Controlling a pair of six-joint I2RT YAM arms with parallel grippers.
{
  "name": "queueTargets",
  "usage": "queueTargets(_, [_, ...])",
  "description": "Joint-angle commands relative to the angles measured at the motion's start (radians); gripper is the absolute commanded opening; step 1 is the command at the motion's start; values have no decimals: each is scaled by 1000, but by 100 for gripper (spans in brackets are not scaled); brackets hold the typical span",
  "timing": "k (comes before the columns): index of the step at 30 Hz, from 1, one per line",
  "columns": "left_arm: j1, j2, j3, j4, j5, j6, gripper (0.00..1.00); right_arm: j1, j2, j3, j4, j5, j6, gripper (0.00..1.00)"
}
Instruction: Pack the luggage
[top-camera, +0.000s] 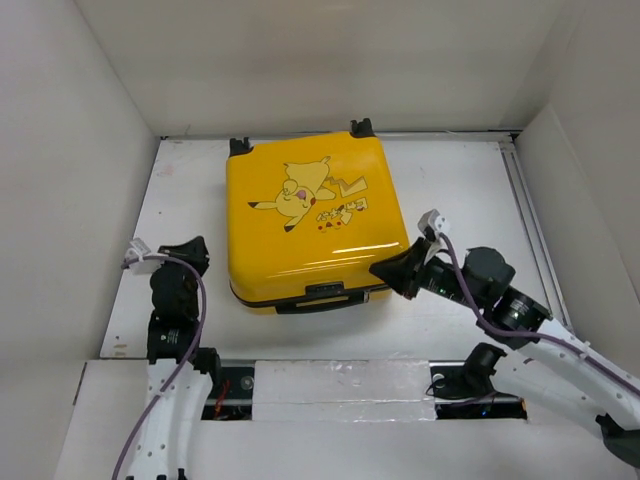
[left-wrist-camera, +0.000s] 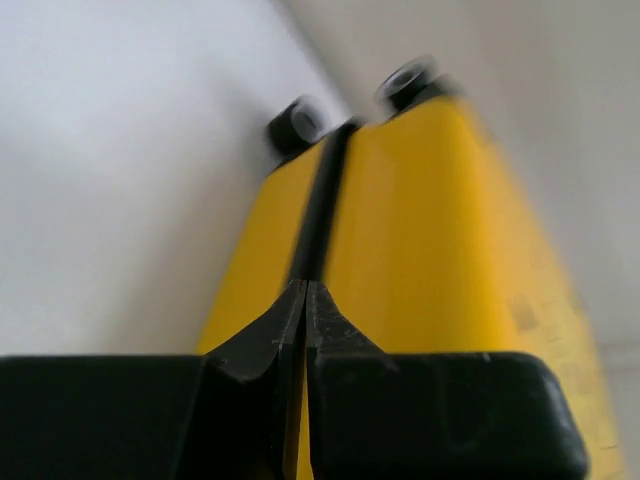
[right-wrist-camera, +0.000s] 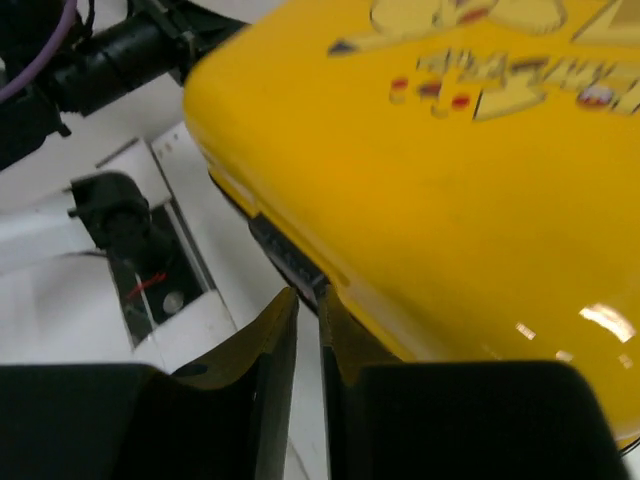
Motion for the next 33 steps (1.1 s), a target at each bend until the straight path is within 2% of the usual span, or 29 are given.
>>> queueTargets(1, [-2, 6, -92, -104, 85, 21, 0, 79, 13, -37, -135, 56, 24, 21])
queueTargets(2, [-13, 16, -110, -72, 105, 11, 0, 102, 22, -48, -135, 80, 52, 29])
queueTargets(4, [-13, 49, -155, -46, 168, -4, 0, 154, 22, -77, -161, 189, 84, 34])
queueTargets(10, [-13, 83, -213, 35, 288, -24, 0, 174, 13, -111, -226, 364, 152, 32])
queueTargets(14, [-22, 105, -231, 75, 351, -33, 0, 174, 25, -134, -235, 384, 176, 29])
queueTargets(17, [-22, 143, -293, 187, 430, -62, 0, 162, 80, -122, -244, 485, 214, 30])
queueTargets(19, [-22, 193, -293, 245, 431, -72, 0, 140, 122, -122, -198, 513, 181, 31])
queueTargets(20, [-22, 212, -293, 265, 452, -72, 0, 125, 131, -140, -119, 513, 156, 31])
queueTargets(24, [-32, 295, -278, 370, 460, -72, 0, -39, 174, -88, -55, 458, 55, 33])
queueTargets(26, [-82, 347, -251, 403, 426, -61, 0, -94, 186, -76, -25, 423, 20, 33])
queueTargets(27, [-116, 370, -239, 425, 367, -61, 0, -119, 201, -76, 25, 411, 9, 33])
queueTargets(28, [-195, 426, -204, 439, 322, -61, 0, -175, 215, -66, 46, 365, 0, 33])
queueTargets(30, [-284, 495, -153, 451, 216, -61, 0, -235, 273, -53, 87, 308, -25, 33])
queueTargets(33, [-321, 626, -98, 491, 194, -94, 0, -329, 326, -25, 98, 208, -43, 35])
